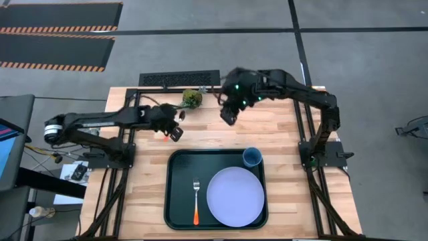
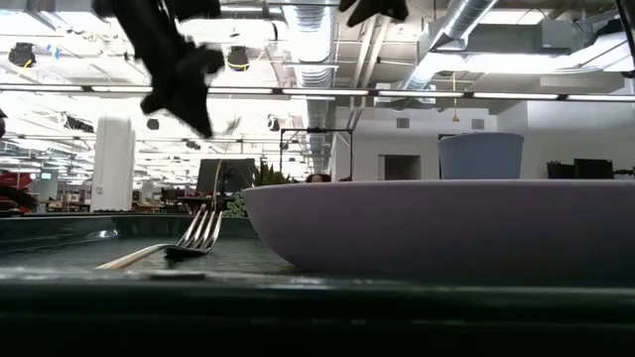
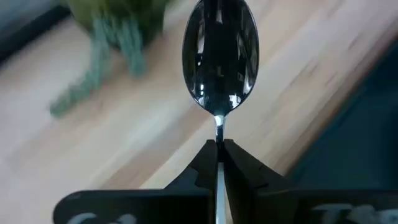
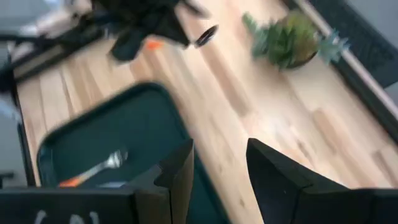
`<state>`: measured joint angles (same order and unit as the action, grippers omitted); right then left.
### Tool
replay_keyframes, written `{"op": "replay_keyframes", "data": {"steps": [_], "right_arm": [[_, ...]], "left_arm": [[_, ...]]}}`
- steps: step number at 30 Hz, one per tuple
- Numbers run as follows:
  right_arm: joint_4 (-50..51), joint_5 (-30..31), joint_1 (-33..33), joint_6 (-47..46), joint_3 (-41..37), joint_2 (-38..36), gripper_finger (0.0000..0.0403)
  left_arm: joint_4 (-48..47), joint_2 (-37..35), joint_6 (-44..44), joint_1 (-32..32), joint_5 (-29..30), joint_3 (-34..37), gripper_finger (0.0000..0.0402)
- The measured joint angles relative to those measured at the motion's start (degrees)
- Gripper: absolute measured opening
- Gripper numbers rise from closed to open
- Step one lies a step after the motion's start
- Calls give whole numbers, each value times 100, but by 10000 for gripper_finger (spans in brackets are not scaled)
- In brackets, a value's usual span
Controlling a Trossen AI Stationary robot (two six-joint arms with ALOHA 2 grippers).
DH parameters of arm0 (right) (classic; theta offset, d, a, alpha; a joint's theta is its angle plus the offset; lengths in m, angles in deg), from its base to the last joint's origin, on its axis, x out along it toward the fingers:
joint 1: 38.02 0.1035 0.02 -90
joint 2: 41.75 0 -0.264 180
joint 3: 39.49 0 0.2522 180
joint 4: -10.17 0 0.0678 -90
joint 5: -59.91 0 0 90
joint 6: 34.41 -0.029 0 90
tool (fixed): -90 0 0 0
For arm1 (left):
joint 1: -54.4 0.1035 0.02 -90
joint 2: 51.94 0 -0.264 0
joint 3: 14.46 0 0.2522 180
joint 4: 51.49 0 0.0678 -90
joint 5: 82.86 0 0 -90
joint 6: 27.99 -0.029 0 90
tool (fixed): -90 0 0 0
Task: Pick and place plate/cup/fork/spoon on tray
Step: Put the orange fork on the black tray to the left of the fork
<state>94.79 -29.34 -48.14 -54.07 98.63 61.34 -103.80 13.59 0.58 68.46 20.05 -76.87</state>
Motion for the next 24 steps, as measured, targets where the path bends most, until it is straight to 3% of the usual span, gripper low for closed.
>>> {"op": "replay_keyframes", "data": {"steps": [4, 10, 14, 24], "right_arm": [[-569, -2, -158, 1, 5, 195, 174], [-1593, -85, -14, 150, -2, 773, 174], [-2027, -83, 109, 155, -2, 1069, 177], [-2009, -58, 57, 170, 0, 1056, 177]], "left_arm": [[13, -390, 525, -552, 738, -324, 0], [51, -321, 724, -1173, 1497, -808, 0], [-28, -84, 724, -1417, 1595, -971, 0], [-158, 130, 952, -1849, 1831, -976, 0]]}}
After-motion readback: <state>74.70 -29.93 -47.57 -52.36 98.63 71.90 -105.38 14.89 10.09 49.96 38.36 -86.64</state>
